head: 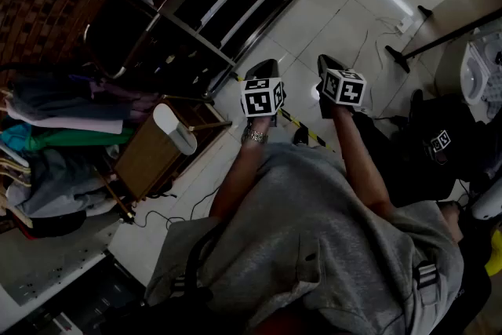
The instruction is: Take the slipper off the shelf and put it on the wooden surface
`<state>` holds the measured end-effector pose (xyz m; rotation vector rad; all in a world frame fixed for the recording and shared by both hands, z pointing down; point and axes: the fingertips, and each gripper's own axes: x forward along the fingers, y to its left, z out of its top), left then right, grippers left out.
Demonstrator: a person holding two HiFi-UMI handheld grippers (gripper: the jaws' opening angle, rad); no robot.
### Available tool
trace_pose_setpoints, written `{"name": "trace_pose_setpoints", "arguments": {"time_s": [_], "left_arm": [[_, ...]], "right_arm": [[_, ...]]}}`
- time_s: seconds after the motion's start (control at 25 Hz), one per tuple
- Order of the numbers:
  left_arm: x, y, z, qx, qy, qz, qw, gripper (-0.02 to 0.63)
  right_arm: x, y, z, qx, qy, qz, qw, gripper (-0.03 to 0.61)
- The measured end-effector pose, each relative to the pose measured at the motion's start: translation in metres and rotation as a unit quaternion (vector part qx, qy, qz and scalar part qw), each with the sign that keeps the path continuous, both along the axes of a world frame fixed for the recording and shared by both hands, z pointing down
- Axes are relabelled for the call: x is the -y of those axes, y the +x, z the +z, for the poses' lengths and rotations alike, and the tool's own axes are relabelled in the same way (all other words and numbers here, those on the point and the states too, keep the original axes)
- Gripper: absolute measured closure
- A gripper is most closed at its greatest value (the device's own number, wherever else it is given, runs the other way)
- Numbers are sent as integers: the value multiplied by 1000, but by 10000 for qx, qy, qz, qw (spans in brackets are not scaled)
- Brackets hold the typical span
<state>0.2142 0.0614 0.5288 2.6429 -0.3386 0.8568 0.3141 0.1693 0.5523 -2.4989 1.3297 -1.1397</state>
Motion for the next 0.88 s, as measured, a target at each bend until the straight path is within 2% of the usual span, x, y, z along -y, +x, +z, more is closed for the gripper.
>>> {"name": "trace_pose_setpoints", "arguments": {"time_s": [0.16, 0.28, 0.4, 0.6, 0.76, 0.88], "left_arm": [[45, 10, 15, 135, -9, -325, 9994, 611], [80, 42, 31, 130, -68, -328, 9994, 611], [119, 98, 41, -2, -98, -165, 9998, 611], [193, 222, 24, -215, -132, 191, 9995, 611], [232, 287, 8, -275, -97, 422, 9987, 611], [249, 320, 7, -333, -292, 449, 9980, 611]], "right_arm": [[35, 14, 14, 64, -83, -216, 9997, 578], [77, 26, 27, -48, -206, -509, 9985, 578], [127, 56, 36, -119, -265, -718, 9970, 578], [220, 162, 15, -240, -441, -649, 9966, 578], [281, 225, -16, -400, -146, -501, 9978, 577], [311, 250, -11, -130, -143, -606, 9980, 577]]}}
